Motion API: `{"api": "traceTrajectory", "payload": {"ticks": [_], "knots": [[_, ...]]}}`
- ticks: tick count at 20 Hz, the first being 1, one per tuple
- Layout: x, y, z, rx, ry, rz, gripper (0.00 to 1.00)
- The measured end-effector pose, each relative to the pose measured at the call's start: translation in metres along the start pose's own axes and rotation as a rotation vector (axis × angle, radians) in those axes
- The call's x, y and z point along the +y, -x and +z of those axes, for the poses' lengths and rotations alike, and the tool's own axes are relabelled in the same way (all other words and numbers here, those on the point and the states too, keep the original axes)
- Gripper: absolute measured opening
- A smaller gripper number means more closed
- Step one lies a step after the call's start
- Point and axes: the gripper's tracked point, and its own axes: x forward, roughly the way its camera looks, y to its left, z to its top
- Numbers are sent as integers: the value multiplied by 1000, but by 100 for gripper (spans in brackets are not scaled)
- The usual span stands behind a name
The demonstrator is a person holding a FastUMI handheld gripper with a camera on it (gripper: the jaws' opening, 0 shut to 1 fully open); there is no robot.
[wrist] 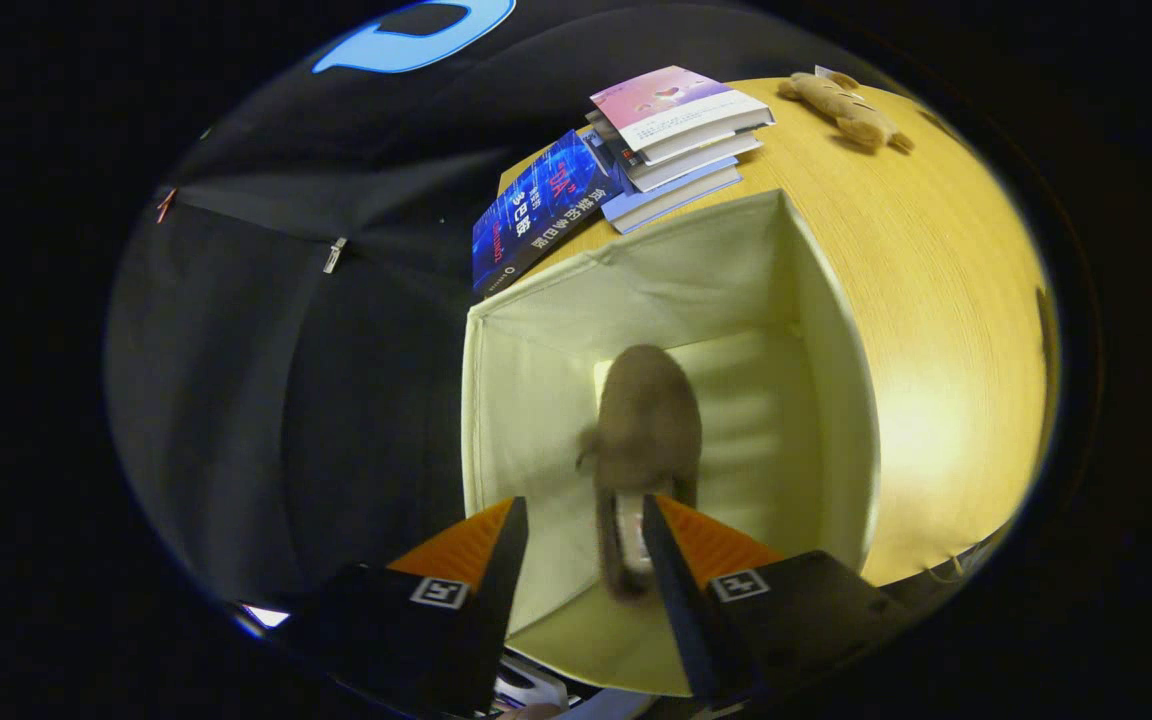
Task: Open the storage box then place both shoes into the box .Put the left shoe in first, then the right shoe, with the right side of both shoes facing outward in a uniform manner.
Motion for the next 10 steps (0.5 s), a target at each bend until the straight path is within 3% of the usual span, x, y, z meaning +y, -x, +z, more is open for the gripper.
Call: {"api": "traceTrajectory", "payload": {"ticks": [2,3,10], "knots": [[-1,6,-1,-3,9,8,93],[-1,10,0,-7,12,11,98],[-8,62,6,-57,44,56,98]]}}
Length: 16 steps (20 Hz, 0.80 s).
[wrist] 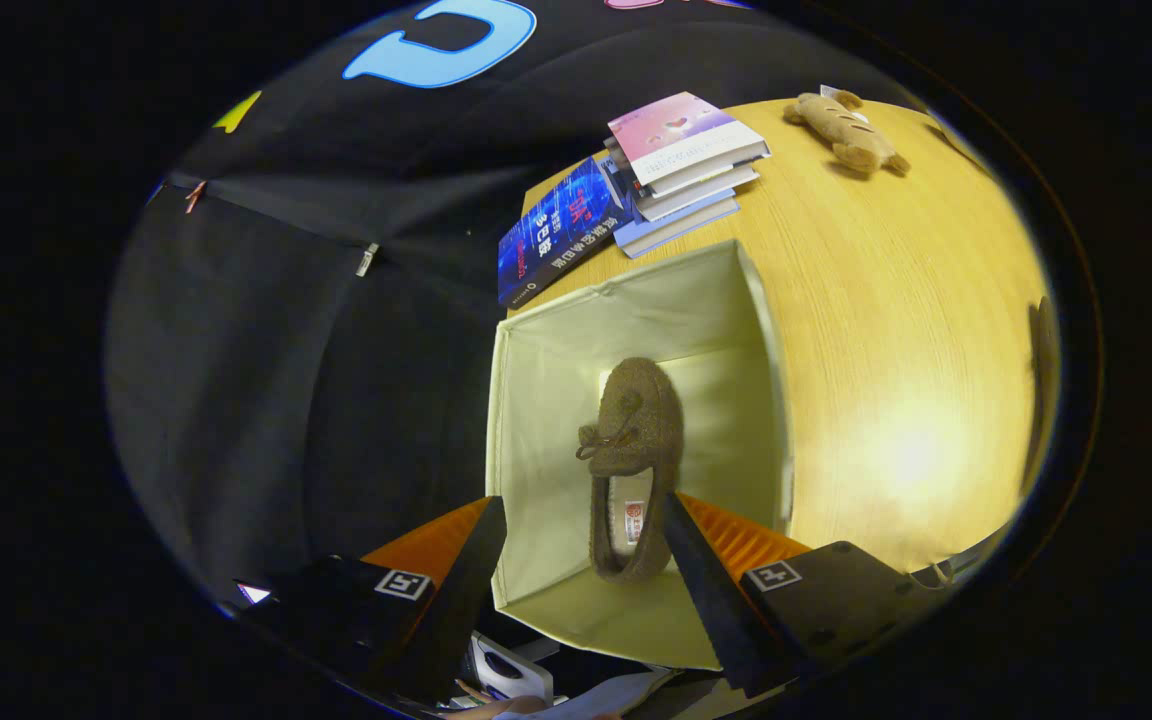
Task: Open the storage box then place both shoes into the box .Put the left shoe in first, then the right shoe, with the right side of both shoes facing outward in a uniform manner.
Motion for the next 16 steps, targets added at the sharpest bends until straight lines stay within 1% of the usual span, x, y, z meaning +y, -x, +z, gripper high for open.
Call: {"api": "traceTrajectory", "payload": {"ticks": [4,8,11,16], "knots": [[-18,44,14,-68,39,9,98],[-54,91,38,-162,72,-24,98],[-100,130,53,-221,80,-88,98],[-210,187,66,-272,18,-226,98]]}}
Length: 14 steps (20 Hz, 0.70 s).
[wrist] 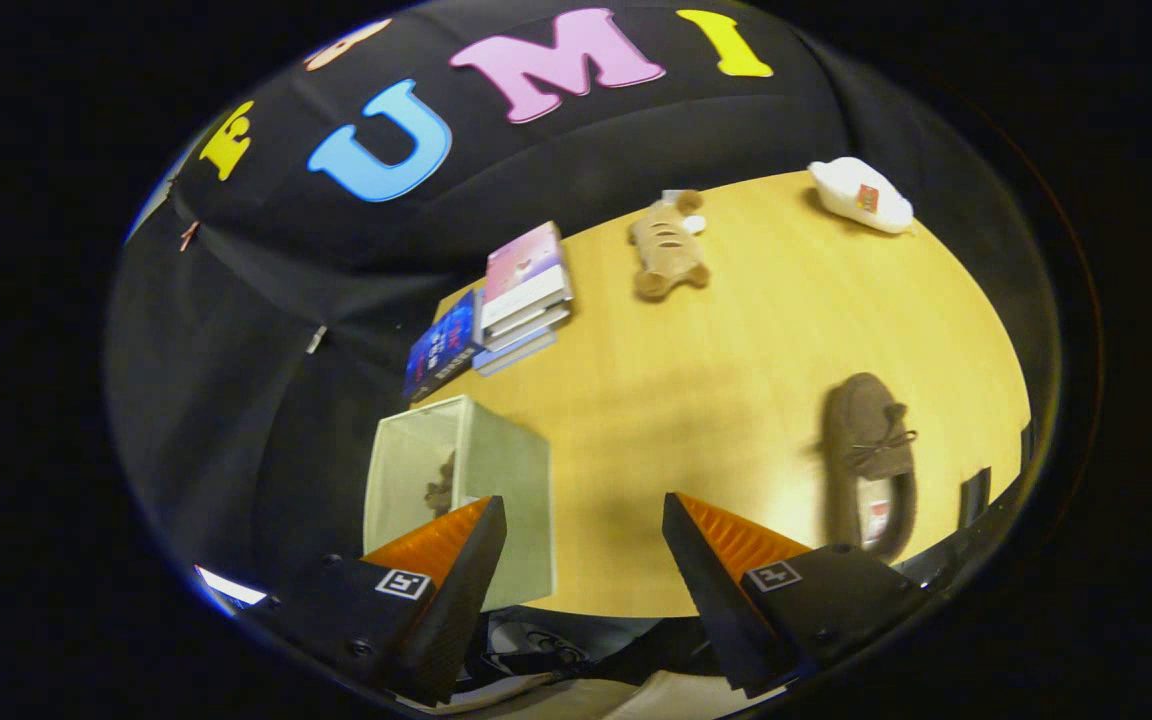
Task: Open the storage box then place both shoes into the box .Put the left shoe in first, then the right shoe, with the right side of both shoes facing outward in a uniform manner.
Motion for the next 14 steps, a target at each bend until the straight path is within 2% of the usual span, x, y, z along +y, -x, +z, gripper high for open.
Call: {"api": "traceTrajectory", "payload": {"ticks": [8,14], "knots": [[-156,18,-3,28,-93,-187,97],[-233,-8,-38,144,-53,-287,96]]}}
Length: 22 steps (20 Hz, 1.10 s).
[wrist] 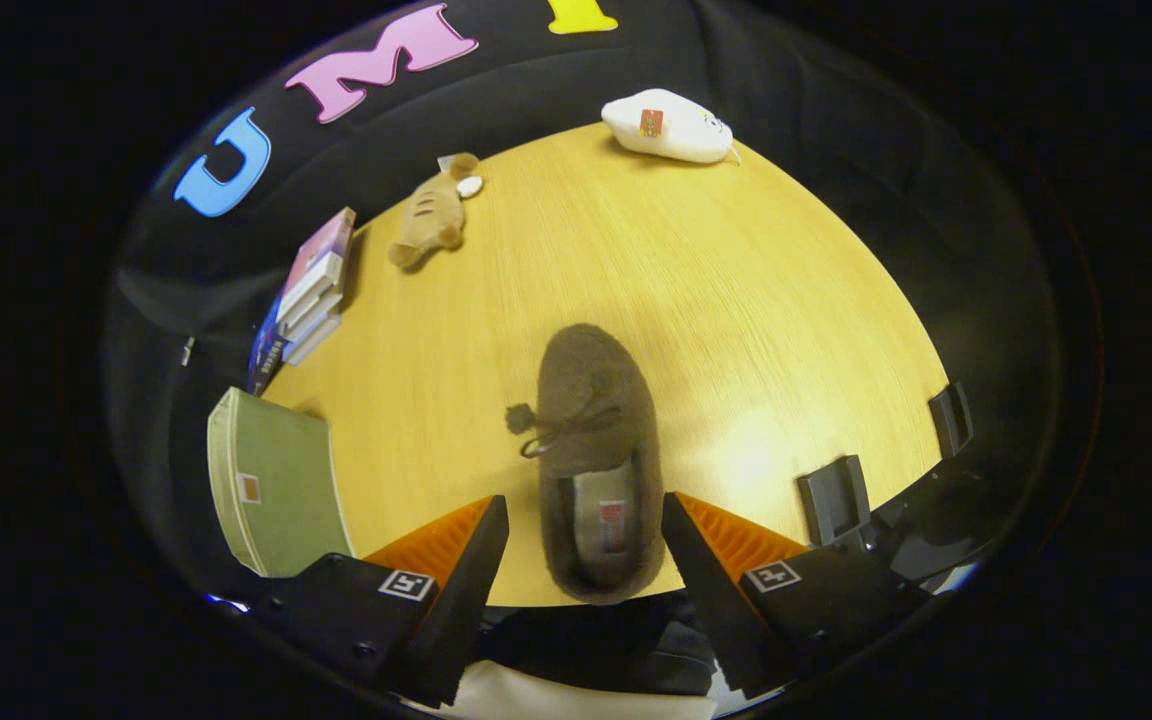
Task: Open the storage box then place both shoes into the box .Put the left shoe in first, then the right shoe, with the right side of both shoes facing outward in a uniform manner.
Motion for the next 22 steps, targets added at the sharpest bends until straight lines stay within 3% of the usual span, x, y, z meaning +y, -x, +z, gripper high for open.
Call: {"api": "traceTrajectory", "payload": {"ticks": [2,5,7,10,11,12,13,18,22], "knots": [[-15,-19,-4,25,24,-35,91],[-26,-47,-6,55,54,-61,90],[-28,-60,-8,84,79,-67,78],[-29,-68,-8,129,85,-86,46],[-35,-66,-5,129,89,-99,43],[-36,-66,-2,124,84,-105,17],[-37,-65,1,120,82,-101,9],[-24,-49,-1,101,67,-75,9],[20,-22,9,60,57,3,9]]}}
